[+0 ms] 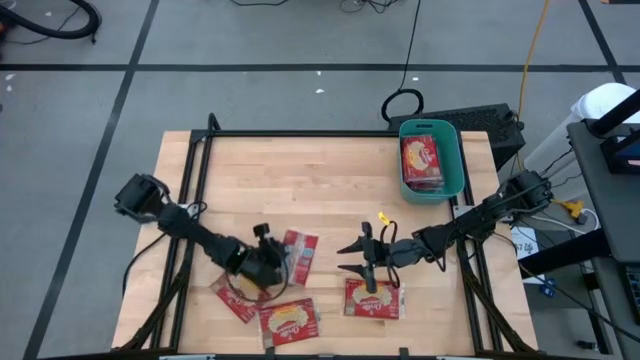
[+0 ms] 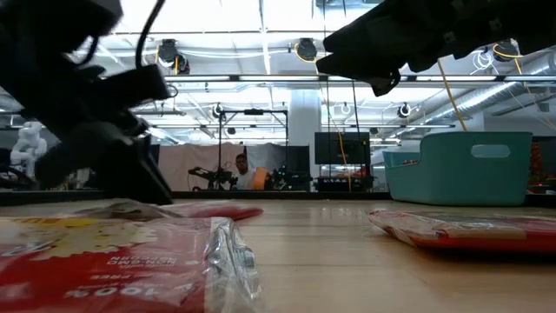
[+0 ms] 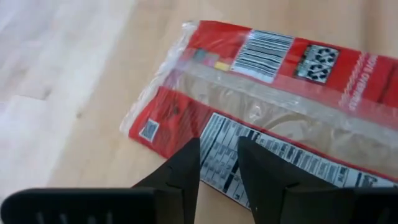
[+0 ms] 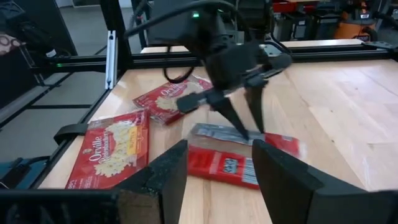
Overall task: Sort popcorn bags into baskets
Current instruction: Put the red popcorn bag into the green bin
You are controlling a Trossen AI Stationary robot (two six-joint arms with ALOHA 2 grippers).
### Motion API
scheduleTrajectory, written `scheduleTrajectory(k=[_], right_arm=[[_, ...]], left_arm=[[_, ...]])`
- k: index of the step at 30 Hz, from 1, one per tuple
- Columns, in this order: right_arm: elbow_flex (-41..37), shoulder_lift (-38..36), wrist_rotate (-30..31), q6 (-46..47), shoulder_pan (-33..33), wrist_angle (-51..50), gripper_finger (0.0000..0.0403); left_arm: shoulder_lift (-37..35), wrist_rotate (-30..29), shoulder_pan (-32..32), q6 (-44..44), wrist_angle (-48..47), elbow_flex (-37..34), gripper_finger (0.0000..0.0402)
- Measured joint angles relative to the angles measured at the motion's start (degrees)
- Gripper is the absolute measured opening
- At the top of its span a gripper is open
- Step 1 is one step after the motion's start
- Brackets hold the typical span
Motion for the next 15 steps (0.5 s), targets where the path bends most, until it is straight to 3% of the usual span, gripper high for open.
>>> scheduleTrajectory(k=[11,15], right_arm=[[0.0,0.0,0.3,-0.4,0.2,-0.8,0.0171],[0.0,0.0,0.3,0.1,0.2,-0.9,0.0171]], left_arm=[[0.2,-3.6,15.4,10.9,10.2,-4.0,0.0115],[-2.7,2.1,18.5,12.8,9.7,-4.1,0.0115]])
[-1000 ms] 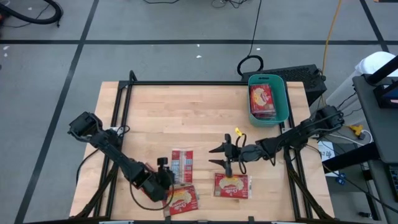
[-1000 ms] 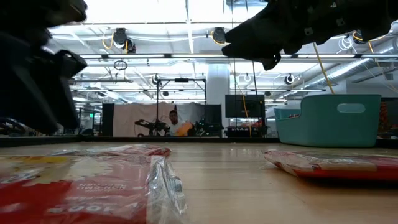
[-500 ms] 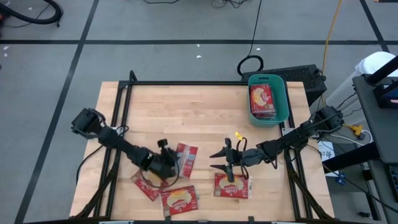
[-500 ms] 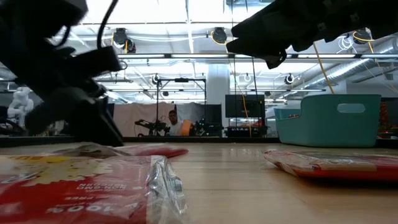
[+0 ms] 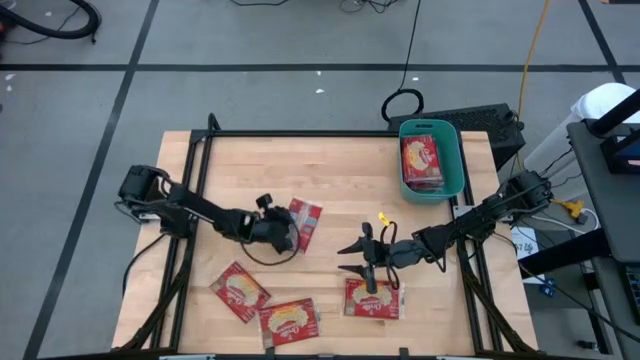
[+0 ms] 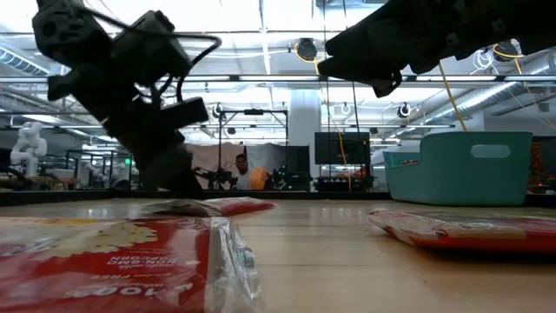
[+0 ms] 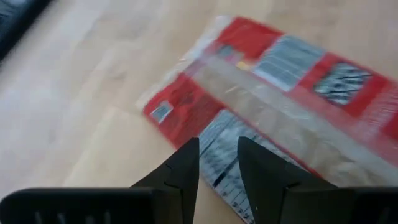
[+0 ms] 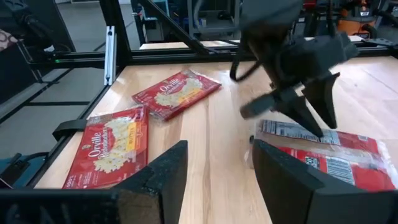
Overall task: Sort popcorn bags into baskets
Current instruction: Put the red popcorn bag into the green bin
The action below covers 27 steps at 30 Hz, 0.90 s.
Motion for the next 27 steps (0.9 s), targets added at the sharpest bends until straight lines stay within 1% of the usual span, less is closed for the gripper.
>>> scheduleTrajectory(k=[2,3,8,11,14,16,17,22,27], right_arm=[[0.0,0.0,0.0,0.5,0.0,-0.4,0.0171],[0.0,0.0,0.0,1.0,0.0,-0.7,0.0171],[0.0,0.0,2.6,1.4,0.0,-1.9,0.0171],[0.0,0.0,2.8,1.4,0.0,-1.8,0.0171],[0.0,0.0,2.7,2.9,0.0,-1.7,0.0171],[0.0,0.0,2.7,3.9,0.4,-2.0,0.0171],[0.0,0.0,2.7,4.2,0.6,-2.0,0.0171],[0.0,0.0,2.7,4.2,2.1,-2.1,0.0171],[0.0,0.0,2.8,4.5,2.7,-1.6,0.0171]], left_arm=[[-3.3,3.3,-0.3,0.9,-1.2,0.0,0.0115],[-5.4,3.9,-0.8,1.0,-2.0,0.0,0.0115],[-16.0,3.4,-4.3,0.0,-10.7,0.1,0.0115],[-19.3,3.2,-5.9,-2.7,-15.1,0.1,0.0115],[-19.5,6.6,-7.3,-5.2,-16.9,0.1,0.0120],[-18.7,8.9,-8.8,-7.2,-17.1,0.1,0.0131],[-17.8,9.1,-9.7,-8.3,-17.1,0.1,0.0140],[-13.5,7.7,-13.3,-11.6,-15.6,-1.1,0.0195],[-9.0,5.2,-14.1,-16.2,-15.1,-1.8,0.0250]])
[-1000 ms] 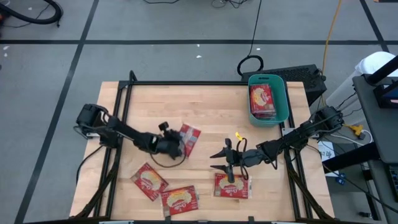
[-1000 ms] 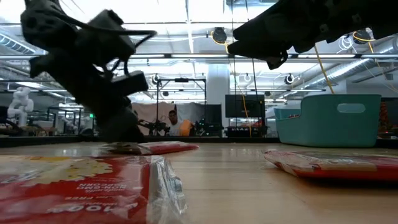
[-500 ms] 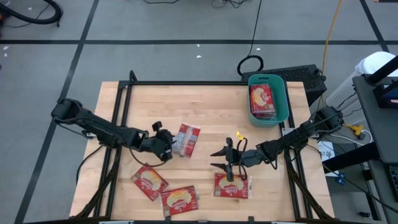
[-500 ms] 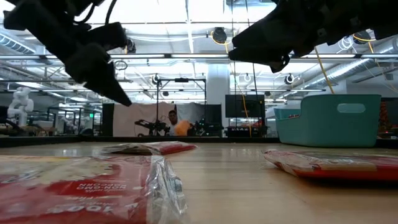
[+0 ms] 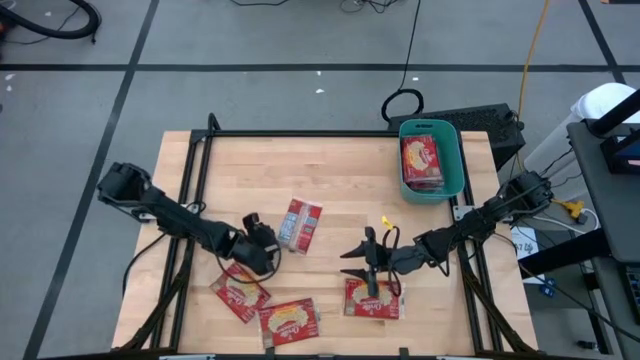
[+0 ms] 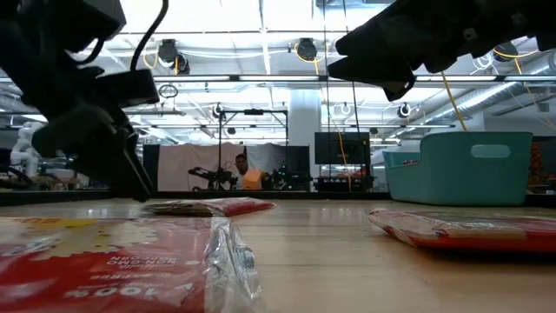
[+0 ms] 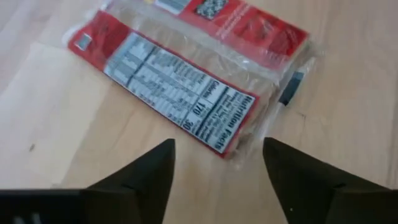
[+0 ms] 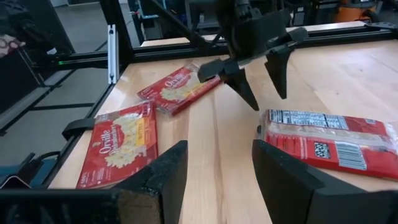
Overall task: Sort popcorn bags into baskets
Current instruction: Put the red popcorn bag into the green bin
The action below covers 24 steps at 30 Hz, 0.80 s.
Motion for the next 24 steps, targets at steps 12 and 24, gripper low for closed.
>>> scheduleTrajectory(k=[12,24], right_arm=[[0.0,0.0,0.0,-0.3,-0.1,0.4,0.0171],[0.0,0.0,4.9,-1.0,-0.1,0.2,0.0171]], left_arm=[[10.7,2.9,2.8,2.7,12.9,0.4,0.0240],[11.4,3.2,7.6,14.0,22.7,0.0,0.0011]])
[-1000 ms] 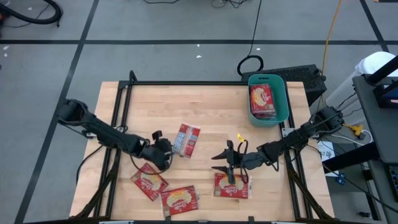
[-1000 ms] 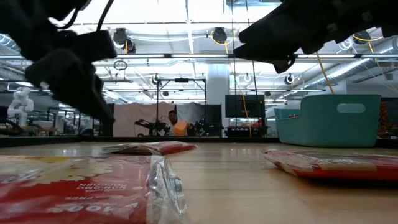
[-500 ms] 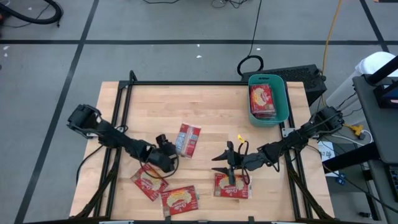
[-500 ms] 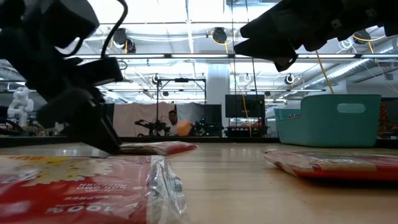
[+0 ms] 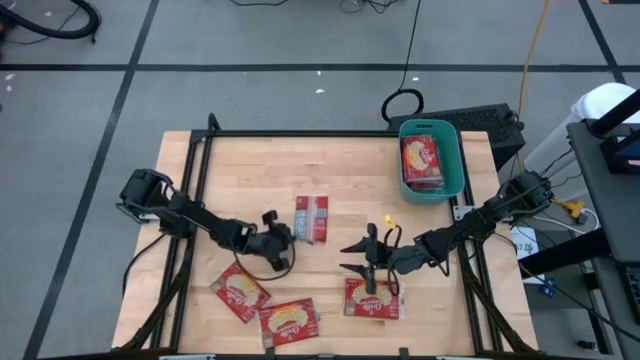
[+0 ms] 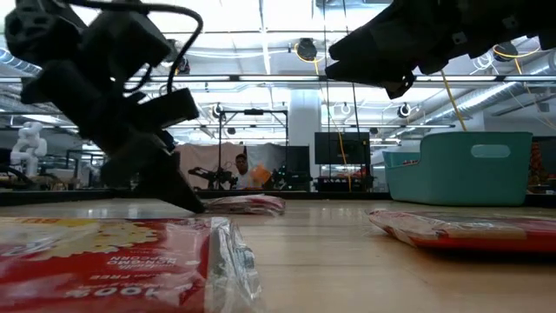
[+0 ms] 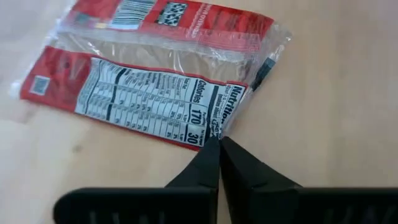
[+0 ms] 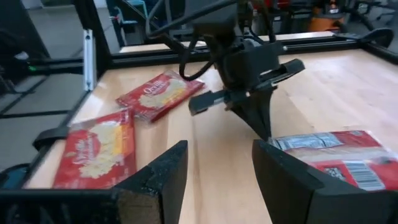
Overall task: Sort popcorn bags into baskets
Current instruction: Put the red popcorn bag into the green bin
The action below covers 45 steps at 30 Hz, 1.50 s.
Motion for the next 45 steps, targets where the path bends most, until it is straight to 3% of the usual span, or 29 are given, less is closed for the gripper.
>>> scheduleTrajectory(k=[5,15,22,33,39,45], right_arm=[[0.0,0.0,2.7,-3.7,-0.1,-1.1,0.0171],[0.0,0.0,4.6,-23.5,-3.5,-0.9,0.0176],[0.0,0.0,5.3,-24.5,-7.6,-1.2,0.0207],[0.0,3.0,-7.7,-20.5,-15.0,0.0,0.0243],[0.0,11.7,-8.2,-19.0,-17.8,10.7,0.0203],[0.0,13.6,-8.3,-16.3,-19.9,13.0,0.0094]], left_arm=[[-4.5,-0.2,2.0,3.1,2.5,-0.1,0.0004],[-17.4,0.0,3.9,4.6,2.7,0.0,0.0003],[-21.9,2.8,4.4,5.7,2.0,0.0,0.0002],[-21.9,4.6,5.7,5.2,2.5,0.1,0.0002],[-21.9,5.0,5.7,4.7,2.8,0.1,0.0001],[-21.9,5.0,5.7,4.9,3.0,0.1,0.0001]])
